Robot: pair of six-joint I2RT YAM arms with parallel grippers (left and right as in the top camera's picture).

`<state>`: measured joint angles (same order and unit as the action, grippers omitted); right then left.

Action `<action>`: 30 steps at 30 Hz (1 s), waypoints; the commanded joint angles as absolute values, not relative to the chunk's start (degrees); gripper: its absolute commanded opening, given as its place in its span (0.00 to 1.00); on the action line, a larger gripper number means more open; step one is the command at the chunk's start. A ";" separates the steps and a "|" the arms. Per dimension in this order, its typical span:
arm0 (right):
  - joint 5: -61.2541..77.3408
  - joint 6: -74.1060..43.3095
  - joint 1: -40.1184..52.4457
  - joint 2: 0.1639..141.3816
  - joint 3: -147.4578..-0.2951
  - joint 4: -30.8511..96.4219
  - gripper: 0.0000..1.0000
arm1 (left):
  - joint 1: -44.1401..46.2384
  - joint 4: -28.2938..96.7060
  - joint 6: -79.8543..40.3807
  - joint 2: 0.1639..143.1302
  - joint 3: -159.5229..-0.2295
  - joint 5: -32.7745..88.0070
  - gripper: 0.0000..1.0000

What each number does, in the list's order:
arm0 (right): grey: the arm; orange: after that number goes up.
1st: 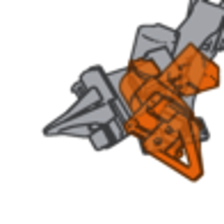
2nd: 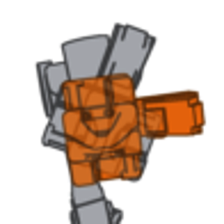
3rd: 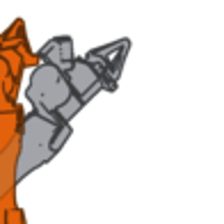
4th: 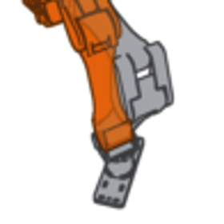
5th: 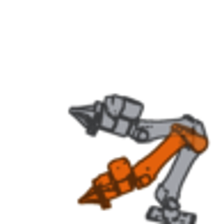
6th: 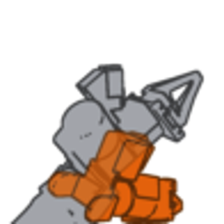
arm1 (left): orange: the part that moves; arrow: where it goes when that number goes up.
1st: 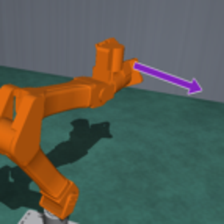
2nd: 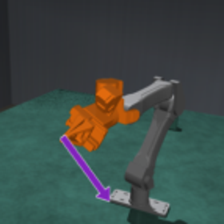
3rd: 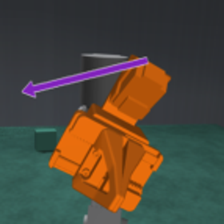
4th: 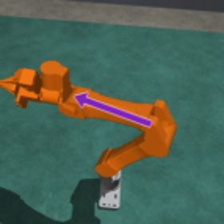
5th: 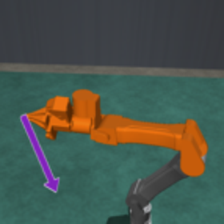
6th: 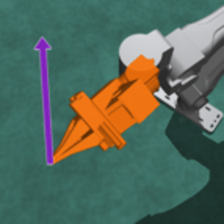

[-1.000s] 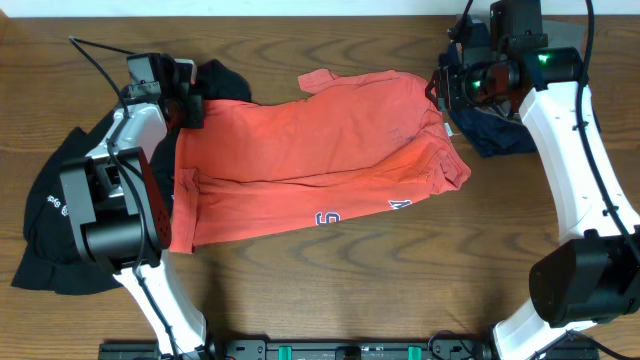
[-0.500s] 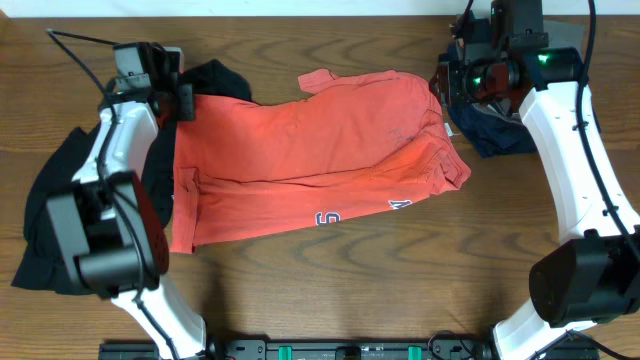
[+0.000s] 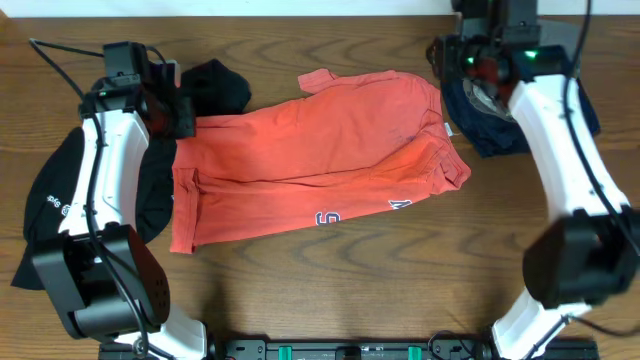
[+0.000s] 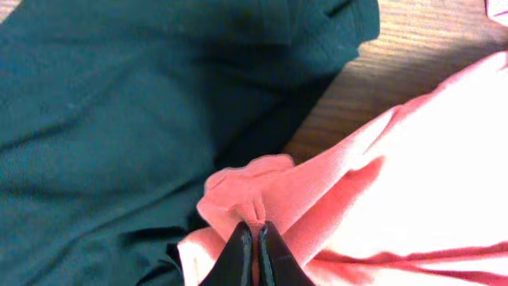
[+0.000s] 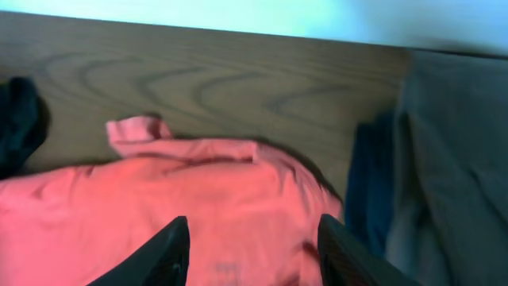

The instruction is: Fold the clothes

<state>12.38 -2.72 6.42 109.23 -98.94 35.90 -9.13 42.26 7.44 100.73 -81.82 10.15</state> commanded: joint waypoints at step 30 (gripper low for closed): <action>7.42 -5.74 9.82 135.15 -99.37 14.33 0.27 | -9.02 44.10 7.25 100.36 -82.74 9.58 0.06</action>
